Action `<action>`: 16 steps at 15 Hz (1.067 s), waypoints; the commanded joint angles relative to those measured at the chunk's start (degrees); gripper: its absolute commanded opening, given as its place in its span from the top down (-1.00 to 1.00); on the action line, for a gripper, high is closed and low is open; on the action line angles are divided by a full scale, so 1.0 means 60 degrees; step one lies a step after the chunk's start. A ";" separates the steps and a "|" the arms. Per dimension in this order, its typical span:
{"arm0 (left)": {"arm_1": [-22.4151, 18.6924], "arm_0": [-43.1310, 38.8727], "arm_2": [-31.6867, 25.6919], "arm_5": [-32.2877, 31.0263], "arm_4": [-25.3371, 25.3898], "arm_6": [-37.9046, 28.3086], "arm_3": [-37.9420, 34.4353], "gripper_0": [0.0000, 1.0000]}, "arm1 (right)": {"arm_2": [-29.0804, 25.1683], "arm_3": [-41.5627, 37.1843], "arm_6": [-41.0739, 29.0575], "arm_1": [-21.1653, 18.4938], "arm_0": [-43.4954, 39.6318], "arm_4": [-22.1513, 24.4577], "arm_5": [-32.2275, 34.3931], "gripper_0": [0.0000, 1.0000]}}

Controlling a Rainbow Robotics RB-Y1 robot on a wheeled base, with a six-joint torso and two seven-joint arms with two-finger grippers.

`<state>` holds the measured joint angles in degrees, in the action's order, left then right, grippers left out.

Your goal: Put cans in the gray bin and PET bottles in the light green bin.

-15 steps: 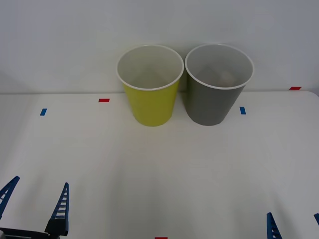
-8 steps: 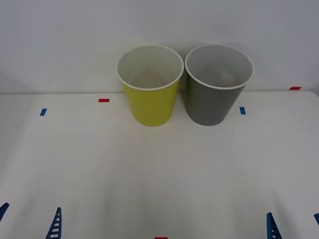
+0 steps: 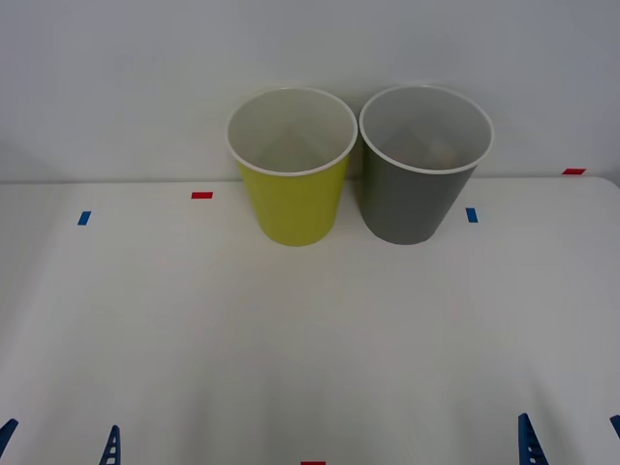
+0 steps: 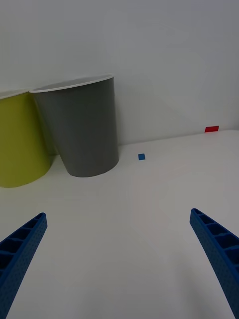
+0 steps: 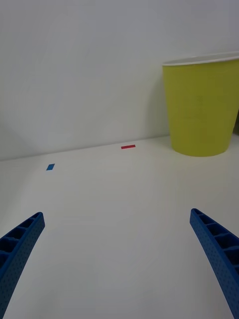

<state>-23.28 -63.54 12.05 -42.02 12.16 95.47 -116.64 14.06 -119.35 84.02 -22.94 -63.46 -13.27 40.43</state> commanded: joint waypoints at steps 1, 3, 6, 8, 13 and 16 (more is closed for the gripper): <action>-0.0002 -0.0001 -0.0002 0.0002 0.0009 -0.0004 0.0001 -1.00 | 0.0000 0.0000 0.0000 0.0000 0.0000 0.0000 0.0000 -1.00; -0.0002 -0.0001 -0.0002 0.0002 0.0009 -0.0004 0.0001 -1.00 | 0.0000 0.0000 0.0000 0.0000 0.0000 0.0000 0.0000 -1.00; -0.0002 -0.0001 -0.0002 0.0002 0.0009 -0.0004 0.0001 -1.00 | 0.0000 0.0000 0.0000 0.0000 0.0000 0.0000 0.0000 -1.00; -0.0002 -0.0001 -0.0002 0.0002 0.0009 -0.0004 0.0001 -1.00 | 0.0000 0.0000 0.0000 0.0000 0.0000 0.0000 0.0000 -1.00; -0.0002 -0.0001 -0.0002 0.0002 0.0009 -0.0004 0.0001 -1.00 | 0.0000 0.0000 0.0000 0.0000 0.0000 0.0000 0.0000 -1.00; -0.0002 -0.0001 -0.0002 0.0002 0.0009 -0.0004 0.0001 -1.00 | 0.0000 0.0000 0.0000 0.0000 0.0000 0.0000 0.0000 -1.00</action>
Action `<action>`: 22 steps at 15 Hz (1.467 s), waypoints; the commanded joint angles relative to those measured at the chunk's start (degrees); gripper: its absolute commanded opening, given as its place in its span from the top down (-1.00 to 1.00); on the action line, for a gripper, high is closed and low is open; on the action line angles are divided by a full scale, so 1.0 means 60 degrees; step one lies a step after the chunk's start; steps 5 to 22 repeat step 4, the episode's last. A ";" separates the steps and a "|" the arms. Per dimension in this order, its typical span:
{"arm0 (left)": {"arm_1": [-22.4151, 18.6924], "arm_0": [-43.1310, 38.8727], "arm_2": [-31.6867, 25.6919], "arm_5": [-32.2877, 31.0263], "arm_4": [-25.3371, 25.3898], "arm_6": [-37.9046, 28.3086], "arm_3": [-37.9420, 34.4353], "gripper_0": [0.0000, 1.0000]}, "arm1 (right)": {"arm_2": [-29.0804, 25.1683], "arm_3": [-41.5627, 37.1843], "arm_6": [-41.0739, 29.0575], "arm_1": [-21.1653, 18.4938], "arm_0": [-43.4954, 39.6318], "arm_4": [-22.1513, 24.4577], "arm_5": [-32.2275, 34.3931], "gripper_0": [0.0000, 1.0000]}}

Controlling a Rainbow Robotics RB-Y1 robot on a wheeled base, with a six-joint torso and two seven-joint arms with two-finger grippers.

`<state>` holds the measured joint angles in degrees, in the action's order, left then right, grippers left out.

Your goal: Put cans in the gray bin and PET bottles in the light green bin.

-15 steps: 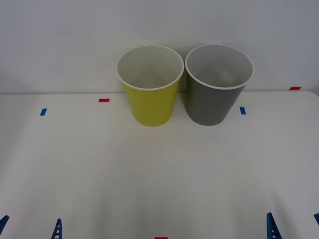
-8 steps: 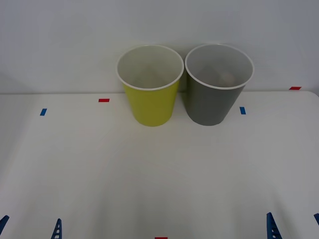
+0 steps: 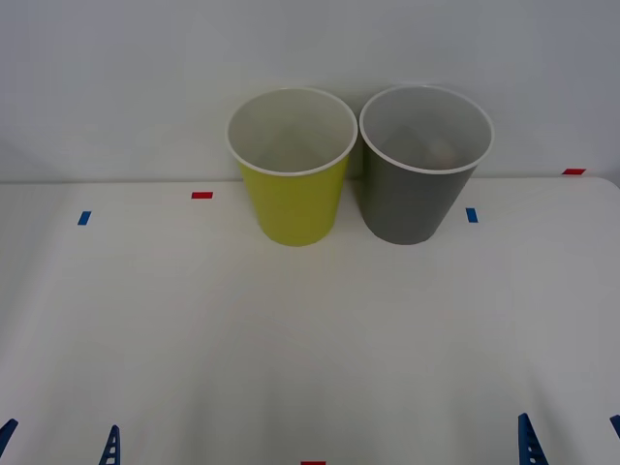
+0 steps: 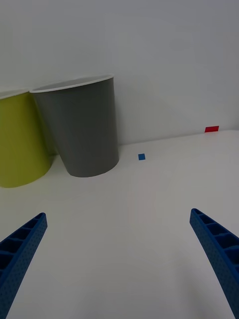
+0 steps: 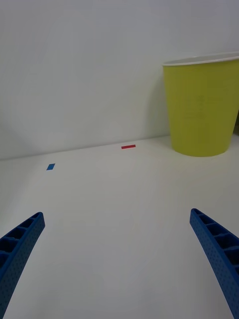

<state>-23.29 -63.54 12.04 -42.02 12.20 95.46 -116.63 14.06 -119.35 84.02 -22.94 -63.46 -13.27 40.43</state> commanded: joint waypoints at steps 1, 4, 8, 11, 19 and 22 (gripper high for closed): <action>0.0000 0.0000 -0.0001 0.0002 0.0002 -0.0001 0.0000 -1.00 | 0.0000 0.0000 0.0000 0.0000 0.0000 0.0000 0.0000 -1.00; 0.0000 0.0000 -0.0001 0.0002 0.0002 -0.0001 0.0000 -1.00 | 0.0000 0.0000 0.0000 0.0000 0.0000 0.0000 0.0000 -1.00; 0.0000 0.0000 -0.0001 0.0002 0.0002 -0.0001 0.0000 -1.00 | 0.0000 0.0000 0.0000 0.0000 0.0000 0.0000 0.0000 -1.00; 0.0000 0.0000 -0.0001 0.0002 0.0002 -0.0001 0.0000 -1.00 | 0.0000 0.0000 0.0000 0.0000 0.0000 0.0000 0.0000 -1.00; 0.0000 0.0000 -0.0001 0.0002 0.0002 -0.0001 0.0000 -1.00 | 0.0000 0.0000 0.0000 0.0000 0.0000 0.0000 0.0000 -1.00; 0.0000 0.0000 -0.0001 0.0002 0.0002 -0.0001 0.0000 -1.00 | 0.0000 0.0000 0.0000 0.0000 0.0000 0.0000 0.0000 -1.00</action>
